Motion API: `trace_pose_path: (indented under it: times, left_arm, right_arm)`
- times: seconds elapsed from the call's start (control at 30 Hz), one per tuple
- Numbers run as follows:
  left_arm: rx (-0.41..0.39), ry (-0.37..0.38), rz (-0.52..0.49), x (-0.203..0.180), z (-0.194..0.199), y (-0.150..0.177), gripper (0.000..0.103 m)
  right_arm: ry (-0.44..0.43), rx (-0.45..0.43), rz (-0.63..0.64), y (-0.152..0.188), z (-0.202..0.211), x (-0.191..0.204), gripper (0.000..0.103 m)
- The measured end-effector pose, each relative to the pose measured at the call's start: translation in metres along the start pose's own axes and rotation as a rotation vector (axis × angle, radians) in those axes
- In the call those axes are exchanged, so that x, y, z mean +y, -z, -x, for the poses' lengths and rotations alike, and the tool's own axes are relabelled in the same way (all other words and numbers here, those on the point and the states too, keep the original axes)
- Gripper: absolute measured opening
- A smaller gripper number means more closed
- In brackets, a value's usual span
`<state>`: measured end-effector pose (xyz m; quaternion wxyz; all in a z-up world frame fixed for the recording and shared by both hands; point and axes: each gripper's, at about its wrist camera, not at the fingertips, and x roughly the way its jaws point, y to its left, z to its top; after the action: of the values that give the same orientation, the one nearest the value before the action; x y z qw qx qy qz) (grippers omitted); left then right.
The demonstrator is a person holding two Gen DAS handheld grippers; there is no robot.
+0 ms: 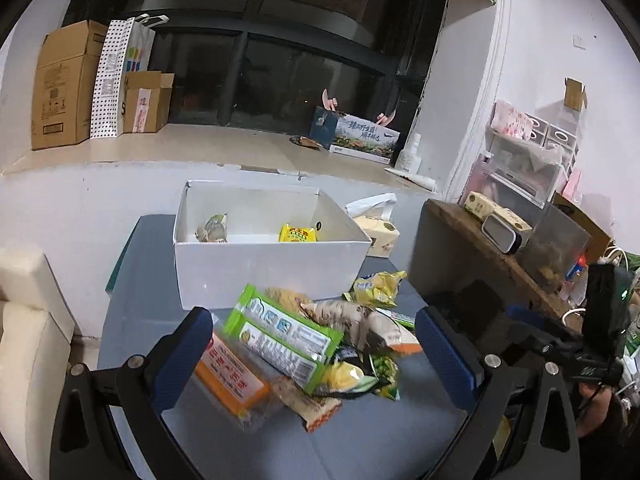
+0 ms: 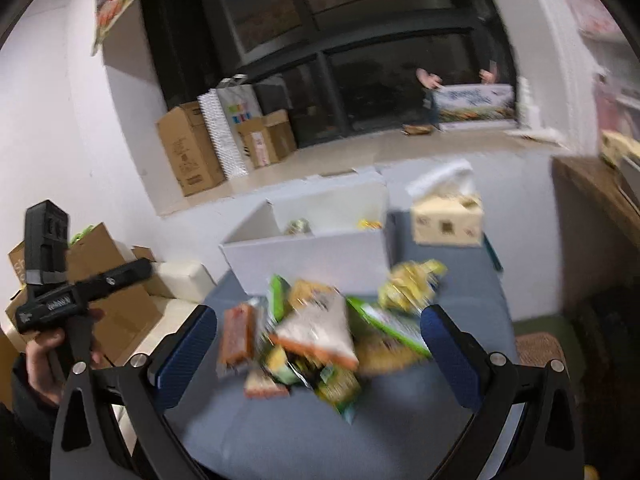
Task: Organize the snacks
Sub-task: 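Grasp a yellow chip bag from the pile with the right gripper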
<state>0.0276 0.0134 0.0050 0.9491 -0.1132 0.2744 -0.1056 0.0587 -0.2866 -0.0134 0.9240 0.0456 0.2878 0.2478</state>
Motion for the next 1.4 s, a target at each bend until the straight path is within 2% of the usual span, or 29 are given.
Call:
trace_pose_path:
  times: [0.2,0.4,0.6,0.73,0.8,0.87,1.0,1.07,1.1,1.17,1.2,1.33,1.4]
  left_arm:
    - [0.015,-0.012,0.005,0.0,0.002,0.009,0.103]
    - [0.031,0.002,-0.007,-0.001,-0.003,0.012,0.103]
    - [0.04,0.004,0.019,0.004,-0.008,0.015,0.103]
    - [0.05,-0.01,0.033,0.011,-0.01,0.018,0.103]
    - [0.053,-0.014,0.047,0.016,-0.011,0.02,0.103]
    - [0.056,-0.02,0.06,0.02,-0.013,0.021,0.103]
    - [0.065,-0.025,0.064,0.024,-0.015,0.023,0.103]
    - [0.067,-0.027,0.069,0.026,-0.015,0.025,0.103]
    - [0.069,-0.028,0.073,0.027,-0.016,0.026,0.103]
    - [0.068,-0.027,0.076,0.028,-0.015,0.027,0.103]
    - [0.067,-0.028,0.078,0.029,-0.015,0.027,0.103]
    - [0.071,-0.029,0.09,0.032,-0.019,0.028,0.103]
    - [0.083,-0.03,0.078,0.031,-0.024,0.029,0.103]
  right_arm:
    - [0.048,0.037,-0.064,0.017,0.005,-0.033,0.103]
    - [0.072,0.1,-0.093,0.016,-0.031,-0.048,0.103]
    - [0.032,0.173,-0.178,-0.024,-0.104,-0.074,0.103]
    - [0.014,0.285,-0.258,-0.052,-0.167,-0.093,0.103]
    - [-0.011,0.342,-0.298,-0.057,-0.196,-0.101,0.103]
    - [0.006,0.376,-0.342,-0.057,-0.215,-0.108,0.103]
    - [0.013,0.448,-0.437,-0.049,-0.24,-0.12,0.103]
    - [-0.011,0.415,-0.443,-0.048,-0.238,-0.119,0.052]
    - [0.004,0.418,-0.424,-0.046,-0.237,-0.117,0.039]
    - [-0.044,0.404,-0.395,-0.042,-0.23,-0.11,0.033]
    - [-0.062,0.381,-0.381,-0.042,-0.222,-0.107,0.026]
    - [-0.154,0.268,-0.369,-0.043,-0.181,-0.099,0.024]
    - [-0.157,0.239,-0.339,-0.043,-0.16,-0.091,0.024]
